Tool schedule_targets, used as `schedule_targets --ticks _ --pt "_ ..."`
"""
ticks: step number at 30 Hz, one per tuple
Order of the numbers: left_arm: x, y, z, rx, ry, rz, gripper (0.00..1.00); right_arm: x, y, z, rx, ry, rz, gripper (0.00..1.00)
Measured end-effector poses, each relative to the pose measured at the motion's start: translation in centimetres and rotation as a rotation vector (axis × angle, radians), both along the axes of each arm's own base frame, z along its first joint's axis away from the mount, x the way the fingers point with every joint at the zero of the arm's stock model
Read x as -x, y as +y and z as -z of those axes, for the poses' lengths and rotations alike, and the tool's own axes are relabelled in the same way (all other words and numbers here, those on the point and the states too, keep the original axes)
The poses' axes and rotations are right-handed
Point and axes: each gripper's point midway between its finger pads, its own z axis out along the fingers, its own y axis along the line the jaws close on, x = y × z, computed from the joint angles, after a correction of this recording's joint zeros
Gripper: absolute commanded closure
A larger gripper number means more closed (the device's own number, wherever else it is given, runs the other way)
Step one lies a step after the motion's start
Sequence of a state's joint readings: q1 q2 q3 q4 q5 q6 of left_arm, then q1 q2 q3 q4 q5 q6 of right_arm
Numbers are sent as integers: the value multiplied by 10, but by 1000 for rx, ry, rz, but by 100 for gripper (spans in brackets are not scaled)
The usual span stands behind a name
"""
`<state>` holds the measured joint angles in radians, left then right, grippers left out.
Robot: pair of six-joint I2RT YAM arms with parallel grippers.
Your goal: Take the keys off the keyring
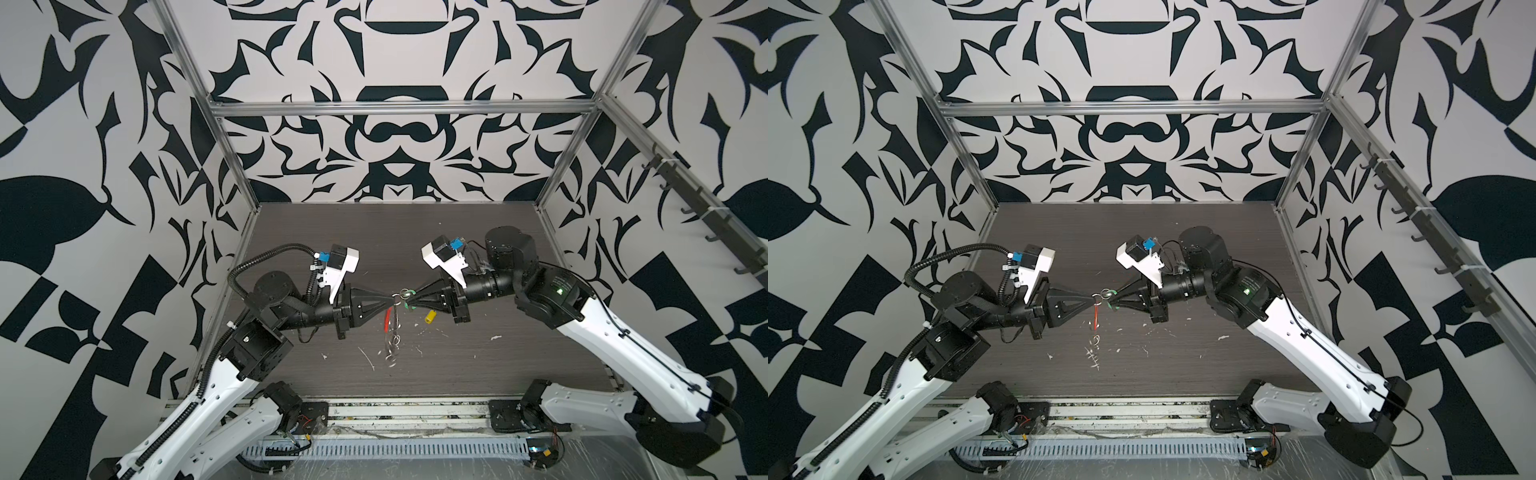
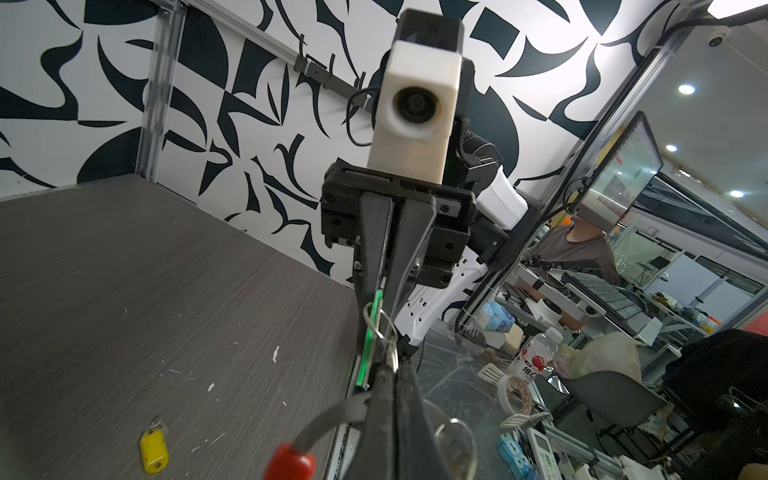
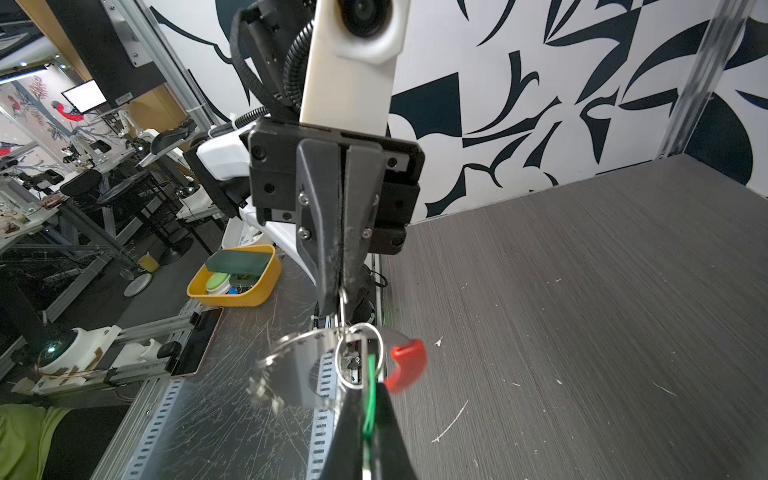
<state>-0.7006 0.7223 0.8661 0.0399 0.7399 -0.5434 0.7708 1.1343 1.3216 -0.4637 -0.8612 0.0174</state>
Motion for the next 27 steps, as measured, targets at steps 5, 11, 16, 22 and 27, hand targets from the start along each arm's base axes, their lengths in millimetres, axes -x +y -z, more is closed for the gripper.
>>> schedule_targets --ticks 5,11,16,22,27 --pt "1 0 -3 11 11 9 100 1 -1 -1 -5 4 -11 100" --pt "5 0 -10 45 27 35 100 3 -1 -3 -16 1 -25 100" --pt "5 -1 -13 54 40 44 100 3 -1 -5 -23 0 -30 100" --pt "6 -1 -15 65 49 54 100 3 -1 -5 -29 -3 -35 100" --pt "5 -1 -13 67 61 54 100 1 0 -1 -31 0 -35 100"
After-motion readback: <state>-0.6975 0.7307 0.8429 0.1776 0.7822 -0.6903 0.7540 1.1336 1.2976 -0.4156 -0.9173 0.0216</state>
